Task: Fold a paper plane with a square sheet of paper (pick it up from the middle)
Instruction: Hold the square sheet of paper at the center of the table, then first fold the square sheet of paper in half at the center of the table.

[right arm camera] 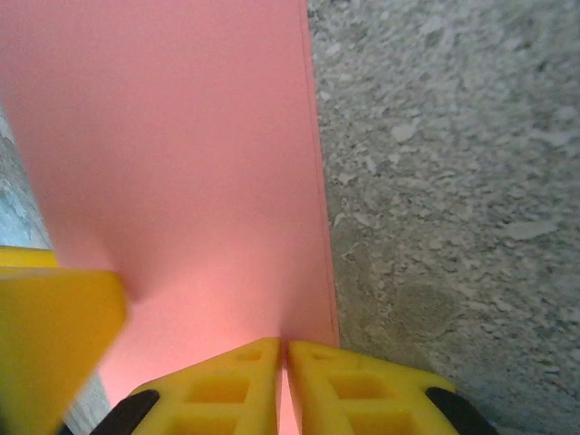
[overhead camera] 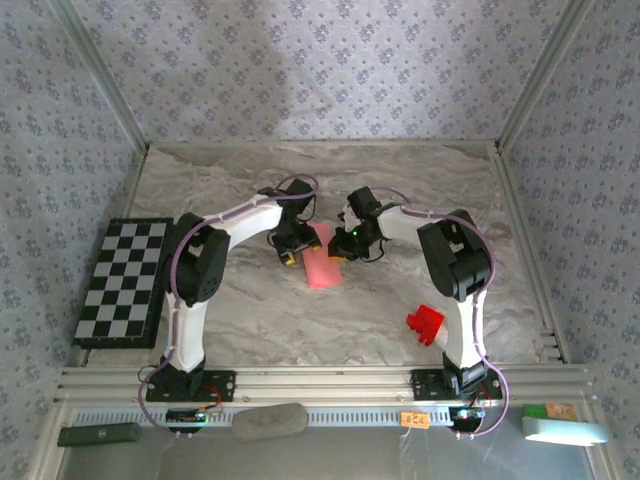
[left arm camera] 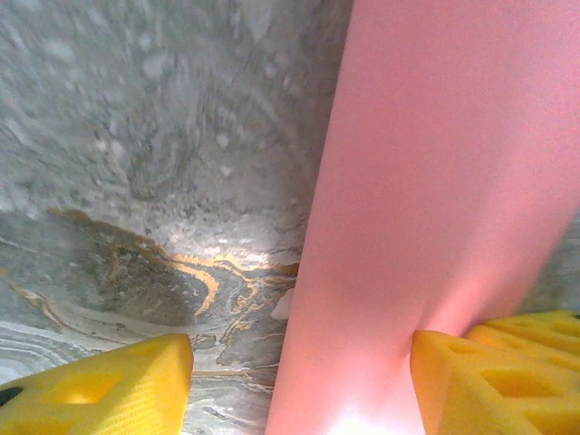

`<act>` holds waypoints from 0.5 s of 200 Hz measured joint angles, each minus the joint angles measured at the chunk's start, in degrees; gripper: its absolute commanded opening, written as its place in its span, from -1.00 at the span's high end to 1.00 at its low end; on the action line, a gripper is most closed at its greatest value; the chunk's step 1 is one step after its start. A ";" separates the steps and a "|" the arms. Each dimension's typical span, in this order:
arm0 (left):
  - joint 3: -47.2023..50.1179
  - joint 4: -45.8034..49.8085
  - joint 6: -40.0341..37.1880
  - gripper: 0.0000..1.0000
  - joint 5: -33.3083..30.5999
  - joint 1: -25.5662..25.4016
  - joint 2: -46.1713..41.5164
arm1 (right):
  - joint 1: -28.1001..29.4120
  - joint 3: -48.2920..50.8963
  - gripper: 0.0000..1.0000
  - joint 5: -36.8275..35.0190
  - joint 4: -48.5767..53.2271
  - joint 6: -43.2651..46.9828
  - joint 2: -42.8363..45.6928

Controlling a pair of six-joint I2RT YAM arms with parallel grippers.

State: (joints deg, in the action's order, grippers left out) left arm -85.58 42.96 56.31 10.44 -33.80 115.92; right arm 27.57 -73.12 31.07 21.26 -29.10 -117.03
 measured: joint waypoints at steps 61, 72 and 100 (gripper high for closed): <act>9.16 -15.08 -2.12 0.24 7.21 2.60 -9.77 | 0.96 -3.21 0.68 -2.75 4.44 0.02 -1.14; 10.60 -17.99 -2.27 0.35 9.22 2.19 -9.77 | 1.16 -3.76 0.68 -3.32 5.25 0.02 -1.29; 13.53 -22.49 -3.41 0.56 13.38 1.40 -9.62 | 1.36 -4.87 0.69 -3.91 6.71 0.02 -1.77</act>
State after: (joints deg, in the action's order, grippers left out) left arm -72.05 20.47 52.90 23.81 -32.40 106.30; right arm 28.93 -78.00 27.16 27.97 -29.08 -118.80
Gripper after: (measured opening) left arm 0.254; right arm 0.155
